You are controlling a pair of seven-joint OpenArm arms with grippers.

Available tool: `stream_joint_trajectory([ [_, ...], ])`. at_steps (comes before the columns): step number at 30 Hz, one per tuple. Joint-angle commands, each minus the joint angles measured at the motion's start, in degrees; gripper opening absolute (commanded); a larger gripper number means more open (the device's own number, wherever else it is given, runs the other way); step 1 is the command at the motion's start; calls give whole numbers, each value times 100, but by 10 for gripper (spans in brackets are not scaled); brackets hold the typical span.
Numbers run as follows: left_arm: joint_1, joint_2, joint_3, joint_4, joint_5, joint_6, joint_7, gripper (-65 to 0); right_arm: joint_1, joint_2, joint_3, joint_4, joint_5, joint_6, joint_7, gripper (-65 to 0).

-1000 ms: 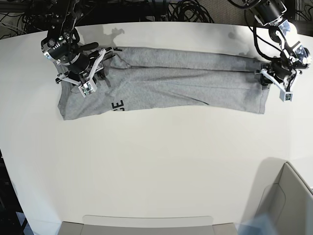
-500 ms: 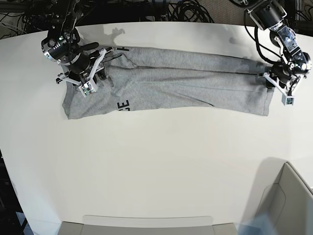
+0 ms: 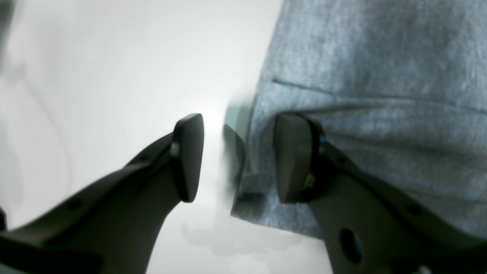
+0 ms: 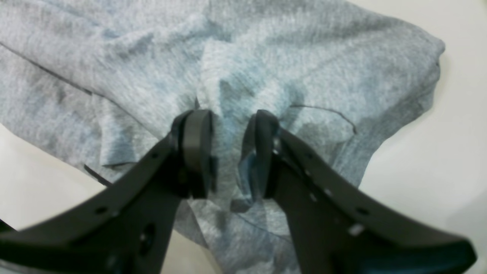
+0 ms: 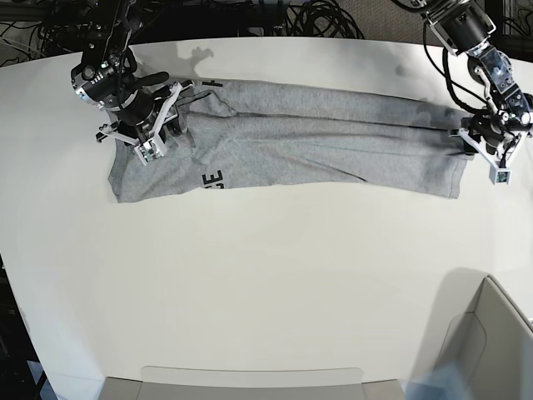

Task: Fold the T-shirt properly
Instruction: 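Pull the shirt end with the left gripper to straighten the strip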

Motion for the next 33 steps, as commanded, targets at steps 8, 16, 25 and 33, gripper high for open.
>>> stream_joint_trajectory([
  [8,-114,-251,394,-125,-23,14,-133,-341,-64,43,-372,94,73,25,75,-452],
  [16,-352,-277,517,-1496,-32,14,-520,-341,-73,43,-425,103,73,16,75,-452],
  [25,-202,-585,1642,-1822,-858,14,-28,-347,-73,131,-425,112,73,16,75,-452],
  [33,97,-1499,2372,-1813,-3469,14,438,-369,-73,139,-407,103,73,16,75,-452],
])
